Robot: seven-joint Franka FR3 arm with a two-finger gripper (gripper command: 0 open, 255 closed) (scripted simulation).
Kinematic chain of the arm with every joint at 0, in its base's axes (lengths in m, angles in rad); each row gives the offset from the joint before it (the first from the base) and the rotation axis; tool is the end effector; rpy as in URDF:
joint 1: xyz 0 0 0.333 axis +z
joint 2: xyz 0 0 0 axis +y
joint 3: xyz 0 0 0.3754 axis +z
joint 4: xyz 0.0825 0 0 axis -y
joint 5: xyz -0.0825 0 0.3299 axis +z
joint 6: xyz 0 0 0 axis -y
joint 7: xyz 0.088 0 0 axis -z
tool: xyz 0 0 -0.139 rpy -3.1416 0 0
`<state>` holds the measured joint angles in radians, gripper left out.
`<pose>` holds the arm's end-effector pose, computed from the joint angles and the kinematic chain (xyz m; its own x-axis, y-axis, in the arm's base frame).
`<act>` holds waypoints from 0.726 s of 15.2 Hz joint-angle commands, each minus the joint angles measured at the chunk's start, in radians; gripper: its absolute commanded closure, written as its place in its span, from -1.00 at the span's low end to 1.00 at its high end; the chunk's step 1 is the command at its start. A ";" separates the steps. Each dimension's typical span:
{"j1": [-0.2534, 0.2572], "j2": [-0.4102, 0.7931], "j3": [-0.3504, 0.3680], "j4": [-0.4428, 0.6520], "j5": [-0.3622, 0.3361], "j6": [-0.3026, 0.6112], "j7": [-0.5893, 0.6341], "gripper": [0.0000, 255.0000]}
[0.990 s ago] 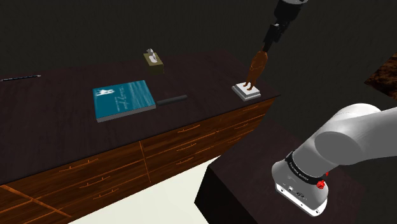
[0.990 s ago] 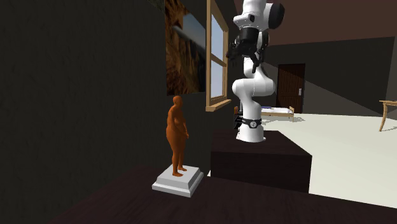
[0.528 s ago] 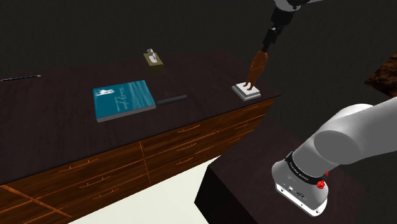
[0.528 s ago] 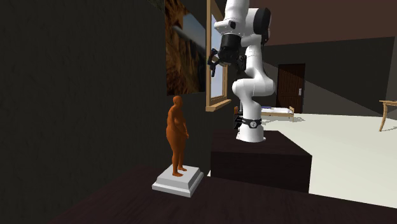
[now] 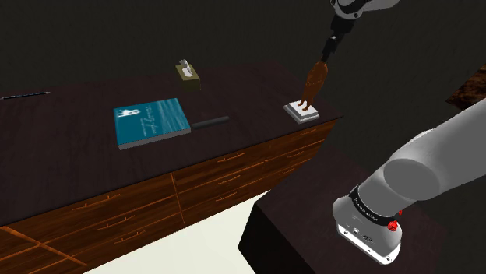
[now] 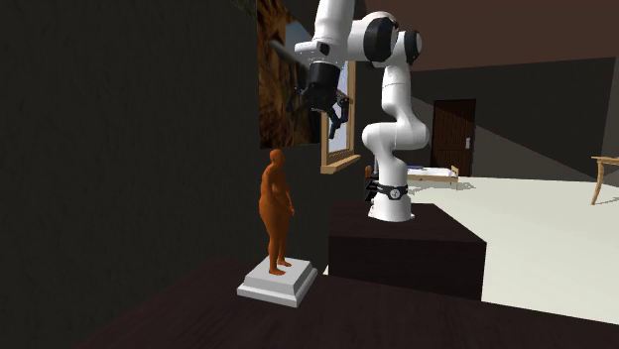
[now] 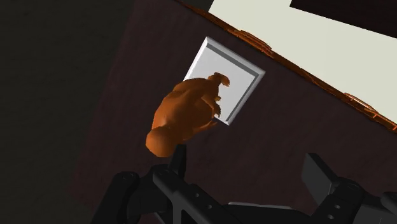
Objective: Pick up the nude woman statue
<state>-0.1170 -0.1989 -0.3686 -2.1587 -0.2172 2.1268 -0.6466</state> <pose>0.3912 -0.2372 0.5401 0.9638 0.2633 0.0422 0.2507 -0.9487 0.1926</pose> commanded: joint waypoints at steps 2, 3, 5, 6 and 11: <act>-0.007 0.114 -0.040 0.079 0.045 0.045 -0.084 -1.00; -0.012 0.151 -0.051 0.107 0.064 0.056 -0.113 -1.00; -0.025 0.228 -0.068 0.167 0.106 0.075 -0.171 -1.00; -0.034 0.267 -0.075 0.199 0.128 0.082 -0.201 -1.00; -0.043 0.307 -0.075 0.183 0.148 0.136 -0.217 -1.00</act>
<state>-0.1587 0.1016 -0.4434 -1.9707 -0.0726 2.2514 -0.8613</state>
